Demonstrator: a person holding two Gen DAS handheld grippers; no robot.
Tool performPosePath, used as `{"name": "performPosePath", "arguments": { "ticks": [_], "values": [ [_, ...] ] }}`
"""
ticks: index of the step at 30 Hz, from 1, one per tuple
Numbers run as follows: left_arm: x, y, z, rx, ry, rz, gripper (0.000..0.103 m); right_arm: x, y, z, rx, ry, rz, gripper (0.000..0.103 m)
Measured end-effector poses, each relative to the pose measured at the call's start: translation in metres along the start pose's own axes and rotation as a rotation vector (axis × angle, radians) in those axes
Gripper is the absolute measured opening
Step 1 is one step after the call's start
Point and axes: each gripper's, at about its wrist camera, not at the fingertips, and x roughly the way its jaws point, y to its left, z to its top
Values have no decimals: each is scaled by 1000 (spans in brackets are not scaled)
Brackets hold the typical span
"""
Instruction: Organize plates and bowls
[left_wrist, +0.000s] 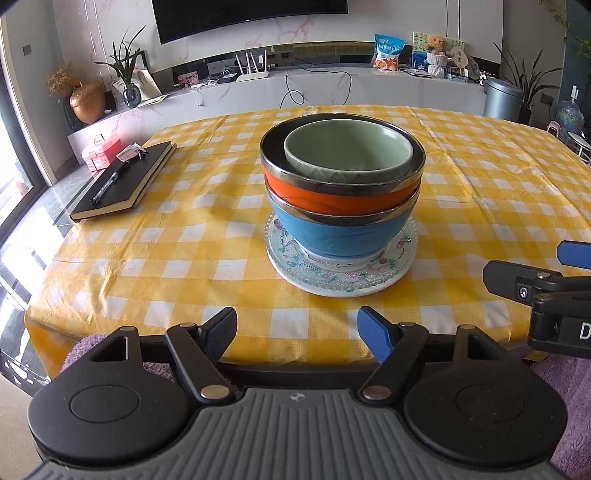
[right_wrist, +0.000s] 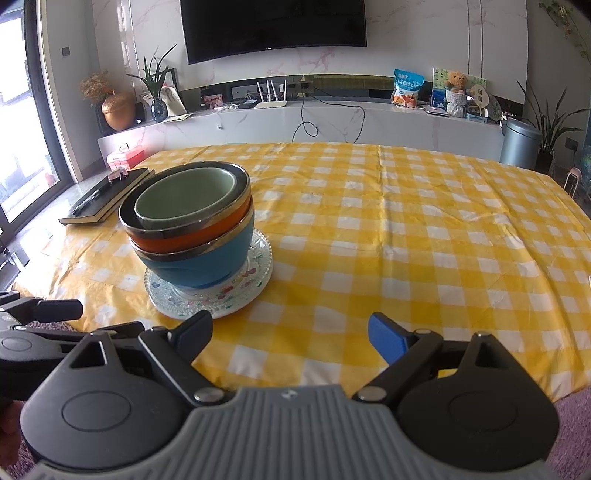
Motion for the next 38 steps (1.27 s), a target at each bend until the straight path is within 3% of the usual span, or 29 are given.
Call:
{"name": "performPosePath", "arguments": {
  "ticks": [38],
  "values": [
    [-3,2,-1,-6,-19,8,87,3,0,-2,5,7,2,90]
  ]
}}
